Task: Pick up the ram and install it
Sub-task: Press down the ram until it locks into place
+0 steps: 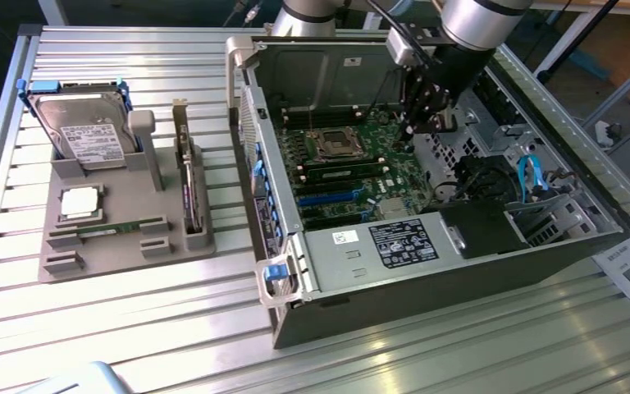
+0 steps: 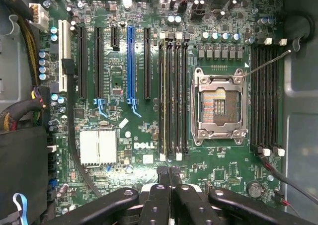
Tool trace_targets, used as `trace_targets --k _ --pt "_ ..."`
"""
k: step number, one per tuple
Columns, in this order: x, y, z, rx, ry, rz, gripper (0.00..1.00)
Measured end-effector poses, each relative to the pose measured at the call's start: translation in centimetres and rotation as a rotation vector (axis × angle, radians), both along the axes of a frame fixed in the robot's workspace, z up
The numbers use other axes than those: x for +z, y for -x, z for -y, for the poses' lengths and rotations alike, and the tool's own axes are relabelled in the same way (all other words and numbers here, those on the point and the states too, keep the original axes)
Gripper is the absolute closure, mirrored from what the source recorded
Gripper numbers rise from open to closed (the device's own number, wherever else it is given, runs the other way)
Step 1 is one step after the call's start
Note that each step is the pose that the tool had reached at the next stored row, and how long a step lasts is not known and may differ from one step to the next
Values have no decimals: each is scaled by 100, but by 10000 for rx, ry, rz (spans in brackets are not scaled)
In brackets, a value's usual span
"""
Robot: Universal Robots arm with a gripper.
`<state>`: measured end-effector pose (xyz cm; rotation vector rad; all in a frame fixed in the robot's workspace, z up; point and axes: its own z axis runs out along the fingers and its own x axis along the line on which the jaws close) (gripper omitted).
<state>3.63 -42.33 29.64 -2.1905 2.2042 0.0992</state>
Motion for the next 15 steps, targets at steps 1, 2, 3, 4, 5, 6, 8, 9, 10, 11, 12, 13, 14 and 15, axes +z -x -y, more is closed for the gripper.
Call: trace_targets --k 1,2,3,4,5,6,8,9,10,11,12,13,14,15 --pt "-10 0 0 0 0 0 90" --pt "-21 0 0 0 -1 0 90" --pt "-39 0 0 0 0 1 90" --pt "-54 0 0 0 -1 1 90" --pt "-73 0 0 0 -2 1 90" --pt "-87 0 0 0 -1 1 90" --pt "-104 0 0 1 -1 1 90" --pt "-114 0 0 0 -1 1 90" --pt "-122 0 0 0 -1 1 90" --pt "-135 0 0 0 -1 1 90" --pt "-146 0 0 0 -2 1 90" --pt "-158 0 0 0 -1 1 90" --pt "-166 0 0 0 -1 1 90" --pt "-175 0 0 0 -1 1 90"
